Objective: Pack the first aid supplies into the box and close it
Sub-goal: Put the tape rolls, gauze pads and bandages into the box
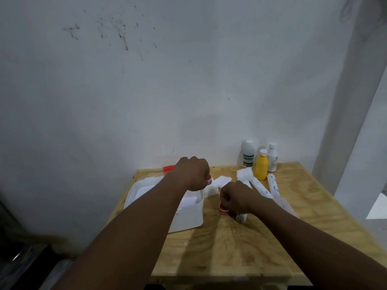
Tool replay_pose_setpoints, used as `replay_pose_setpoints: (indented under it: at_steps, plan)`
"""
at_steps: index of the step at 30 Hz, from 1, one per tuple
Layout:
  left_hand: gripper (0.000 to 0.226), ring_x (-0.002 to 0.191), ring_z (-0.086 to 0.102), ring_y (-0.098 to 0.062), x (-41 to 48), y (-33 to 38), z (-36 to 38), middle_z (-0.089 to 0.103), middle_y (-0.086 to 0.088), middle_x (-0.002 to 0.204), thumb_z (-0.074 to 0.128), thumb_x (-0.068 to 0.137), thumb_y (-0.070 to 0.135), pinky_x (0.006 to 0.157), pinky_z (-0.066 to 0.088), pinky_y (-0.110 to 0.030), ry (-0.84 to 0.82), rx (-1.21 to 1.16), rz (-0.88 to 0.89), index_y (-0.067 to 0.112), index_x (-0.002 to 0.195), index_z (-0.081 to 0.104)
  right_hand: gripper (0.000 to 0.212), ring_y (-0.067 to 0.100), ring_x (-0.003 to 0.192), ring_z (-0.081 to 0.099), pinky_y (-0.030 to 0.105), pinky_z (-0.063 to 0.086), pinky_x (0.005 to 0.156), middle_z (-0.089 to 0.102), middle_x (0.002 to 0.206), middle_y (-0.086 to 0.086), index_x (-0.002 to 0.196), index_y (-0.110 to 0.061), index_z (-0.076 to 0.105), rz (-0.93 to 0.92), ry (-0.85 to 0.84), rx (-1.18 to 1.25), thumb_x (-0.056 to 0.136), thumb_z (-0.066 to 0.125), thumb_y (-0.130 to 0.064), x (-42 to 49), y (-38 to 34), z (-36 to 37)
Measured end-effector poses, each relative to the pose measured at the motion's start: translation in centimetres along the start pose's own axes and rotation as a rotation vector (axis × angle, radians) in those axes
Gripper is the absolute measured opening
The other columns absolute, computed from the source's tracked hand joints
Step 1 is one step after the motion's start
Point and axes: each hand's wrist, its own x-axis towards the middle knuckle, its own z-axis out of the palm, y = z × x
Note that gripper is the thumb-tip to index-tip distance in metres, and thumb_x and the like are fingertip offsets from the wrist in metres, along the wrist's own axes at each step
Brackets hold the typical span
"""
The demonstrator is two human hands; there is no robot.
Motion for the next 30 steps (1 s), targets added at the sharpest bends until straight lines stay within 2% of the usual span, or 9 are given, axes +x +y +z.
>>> replay_pose_setpoints:
  at_steps: [4, 8, 12, 14, 17, 20, 24, 30]
  plan:
    - [0.028, 0.091, 0.065, -0.022, -0.1, 0.1, 0.2, 0.074, -0.001, 0.099, 0.060, 0.093, 0.042, 0.079, 0.047, -0.032, -0.015, -0.010, -0.009, 0.019, 0.098, 0.075, 0.013, 0.018, 0.078, 0.065, 0.019, 0.048, 0.065, 0.071, 0.087, 0.006, 0.092, -0.011, 0.071, -0.024, 0.011, 0.015, 0.089, 0.061, -0.019, -0.5, 0.1, -0.1]
    - [0.029, 0.092, 0.065, -0.022, -0.1, 0.4, 0.3, 0.074, 0.000, 0.099, 0.060, 0.093, 0.044, 0.084, 0.052, -0.035, -0.033, -0.014, -0.006, 0.019, 0.097, 0.075, 0.011, 0.014, 0.079, 0.063, 0.021, 0.050, 0.068, 0.070, 0.088, 0.002, 0.088, -0.015, 0.069, -0.037, -0.035, 0.051, 0.084, 0.068, -0.025, -0.9, 0.3, -0.2]
    - [0.030, 0.090, 0.066, -0.022, -0.2, 0.2, -0.2, 0.073, 0.000, 0.097, 0.061, 0.092, 0.046, 0.084, 0.055, -0.038, -0.013, -0.048, -0.006, 0.020, 0.095, 0.075, 0.007, 0.009, 0.074, 0.057, 0.016, 0.040, 0.061, 0.064, 0.086, -0.002, 0.087, -0.019, 0.066, -0.021, -0.093, -0.024, 0.088, 0.067, -0.026, -0.7, 0.4, 0.3]
    - [0.030, 0.091, 0.066, -0.021, -0.4, -0.6, -1.3, 0.073, 0.001, 0.098, 0.062, 0.091, 0.047, 0.083, 0.056, -0.039, 0.035, -0.082, -0.006, 0.020, 0.095, 0.075, 0.011, 0.010, 0.074, 0.059, 0.019, 0.043, 0.061, 0.066, 0.086, -0.002, 0.084, -0.019, 0.066, -0.037, -0.039, -0.025, 0.089, 0.065, -0.029, -0.5, 0.3, 0.1]
    - [0.030, 0.090, 0.067, -0.020, -1.5, -3.3, -3.5, 0.074, 0.002, 0.096, 0.064, 0.090, 0.047, 0.083, 0.056, -0.039, 0.100, -0.139, -0.049, 0.020, 0.093, 0.076, 0.019, 0.014, 0.077, 0.062, 0.033, 0.053, 0.073, 0.071, 0.088, 0.000, 0.085, -0.017, 0.070, -0.115, 0.181, 0.009, 0.087, 0.065, -0.035, 0.7, -0.2, -1.5]
    - [0.032, 0.084, 0.068, -0.020, -3.3, -7.4, -4.4, 0.075, 0.000, 0.086, 0.067, 0.087, 0.047, 0.079, 0.058, -0.038, 0.119, -0.177, -0.146, 0.016, 0.085, 0.075, 0.016, 0.013, 0.073, 0.058, 0.034, 0.053, 0.074, 0.068, 0.086, -0.001, 0.081, -0.024, 0.066, -0.184, 0.338, 0.100, 0.084, 0.068, -0.039, 2.6, -2.6, -3.9]
    - [0.035, 0.081, 0.068, -0.018, -6.4, -11.7, -3.6, 0.075, 0.001, 0.083, 0.068, 0.085, 0.051, 0.078, 0.059, -0.038, 0.123, -0.242, -0.263, 0.017, 0.081, 0.075, 0.016, 0.010, 0.074, 0.054, 0.031, 0.049, 0.074, 0.066, 0.088, -0.004, 0.084, -0.025, 0.066, -0.275, 0.330, 0.131, 0.084, 0.068, -0.041, 5.0, -7.6, -4.7]
    - [0.035, 0.089, 0.068, -0.017, -9.1, -12.1, -1.9, 0.075, 0.002, 0.096, 0.071, 0.085, 0.052, 0.082, 0.058, -0.036, 0.040, -0.317, -0.241, 0.021, 0.097, 0.079, 0.021, 0.016, 0.086, 0.057, 0.030, 0.049, 0.076, 0.064, 0.100, 0.001, 0.102, -0.019, 0.070, -0.327, 0.250, 0.071, 0.089, 0.065, -0.035, 6.8, -12.5, -2.1]
